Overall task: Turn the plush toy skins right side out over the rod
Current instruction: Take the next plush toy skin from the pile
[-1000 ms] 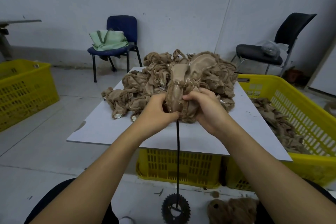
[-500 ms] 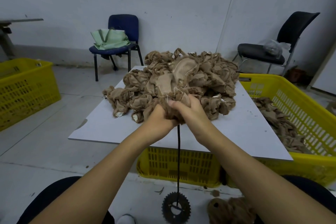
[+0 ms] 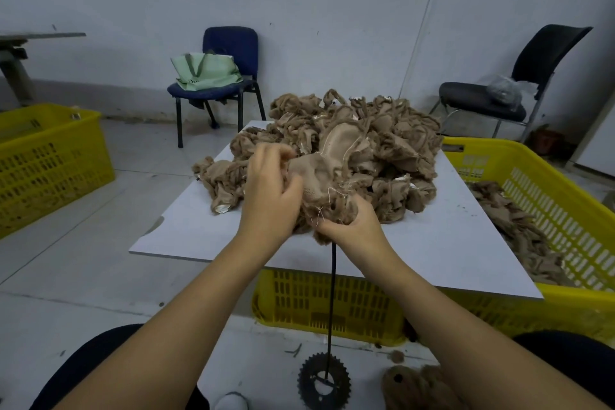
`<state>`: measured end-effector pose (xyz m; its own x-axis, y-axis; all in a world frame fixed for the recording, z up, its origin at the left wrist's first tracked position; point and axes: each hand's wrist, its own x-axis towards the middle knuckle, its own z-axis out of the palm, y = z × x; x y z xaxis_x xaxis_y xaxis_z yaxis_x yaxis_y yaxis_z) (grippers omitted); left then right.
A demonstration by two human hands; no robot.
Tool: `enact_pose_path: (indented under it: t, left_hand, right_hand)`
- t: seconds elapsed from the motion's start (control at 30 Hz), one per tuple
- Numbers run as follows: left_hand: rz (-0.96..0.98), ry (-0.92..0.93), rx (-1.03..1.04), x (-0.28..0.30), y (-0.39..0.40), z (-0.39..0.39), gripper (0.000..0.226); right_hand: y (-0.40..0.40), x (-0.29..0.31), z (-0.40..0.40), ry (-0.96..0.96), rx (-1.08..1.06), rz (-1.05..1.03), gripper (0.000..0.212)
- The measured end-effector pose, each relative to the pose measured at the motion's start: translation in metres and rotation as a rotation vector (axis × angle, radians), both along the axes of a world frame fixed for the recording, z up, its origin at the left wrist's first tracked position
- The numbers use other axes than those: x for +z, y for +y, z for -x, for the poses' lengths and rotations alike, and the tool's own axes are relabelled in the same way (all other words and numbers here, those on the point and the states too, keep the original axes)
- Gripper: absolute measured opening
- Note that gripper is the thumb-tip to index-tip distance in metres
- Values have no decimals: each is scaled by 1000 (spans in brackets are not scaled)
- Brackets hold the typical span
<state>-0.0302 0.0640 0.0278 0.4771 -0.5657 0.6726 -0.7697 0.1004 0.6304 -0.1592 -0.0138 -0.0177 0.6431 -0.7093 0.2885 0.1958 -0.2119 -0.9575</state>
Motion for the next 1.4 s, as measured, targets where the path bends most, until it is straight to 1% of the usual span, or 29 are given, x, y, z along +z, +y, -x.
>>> enact_pose_path:
  t: [0.03,0.07,0.1,0.13,0.2,0.3,0.37,0.43,0.47,0.57,0.6,0.67,0.7,0.73,0.77,0.83,0.87,0.97,1.0,1.1,1.17,1.27,1.33,1.4]
  left_hand:
    - [-43,-111,-33,-2,0,2,17]
    - [-115,-170,-93,-5,-1,4,24]
    - [-210,-170,-162,-8,-3,6,29]
    - [-292,-122,-233,-10,-4,8,32]
    - [-372,-42,-318,-15,-7,10,30]
    - [-419,-67,-314,-20,-10,9,22]
    - [-491,-87,-295,-25,-12,9,28]
    - [-543,-66,-290,-30,-13,13,36]
    - [-548,-47,-292,-32,-13,15,38]
    - [-503,-20,-289,-37,-15,23,39]
    - [-479,-5,-277,-38,-16,25,41]
    - [-414,56,-238,-40,-16,28,44]
    - [-381,81,-226,-40,-17,29,44]
    - [-354,86,-215,-40,-17,30,43]
    - [-330,73,-202,-41,-17,30,42]
    - [-280,26,-166,-42,-16,32,39]
    - [-256,-11,-149,-42,-15,33,38]
    - [-195,-133,-131,-44,-12,36,37]
    - [-181,-138,-135,-44,-11,36,38]
    - [-144,-100,-144,-41,-11,35,33]
    - [-109,-96,-160,-40,-11,33,29]
    - [-62,-72,-198,-40,-11,34,34]
    - [-64,-49,-211,-41,-11,35,44]
    - [-87,-20,-222,-41,-11,36,47]
  right_hand:
    - [0,-1,0,-5,12,-7,23]
    - [0,-3,-1,-10,21,-8,21]
    - [0,-4,-1,-14,26,-9,19]
    - [-1,-6,-2,-19,28,-15,18]
    - [-2,-9,-2,-20,22,-28,21]
    - [-4,-15,-3,-1,32,-49,25]
    - [-3,-15,-4,34,50,-50,27]
    - [-3,-15,-4,60,67,10,26]
    - [-2,-15,-4,66,76,35,30]
    - [-3,-12,0,89,73,58,30]
    - [-6,-11,3,117,75,52,32]
    - [-10,-7,10,241,87,8,48]
    - [-11,-3,14,301,97,-17,53]
    - [-12,2,19,323,107,-65,55]
    - [-13,8,23,289,121,-151,56]
    - [-16,20,30,151,162,-342,58]
    - [-16,24,32,129,170,-372,57]
    - [-11,24,26,221,98,-315,65]
    - [-7,22,21,210,52,-301,62]
    - [5,12,7,95,-74,-277,35]
    - [7,7,1,44,-109,-317,26]
    - [9,5,-1,-50,-128,-427,26]
    - [11,5,-2,-90,-146,-486,28]
    - [12,5,-3,-122,-154,-531,31]
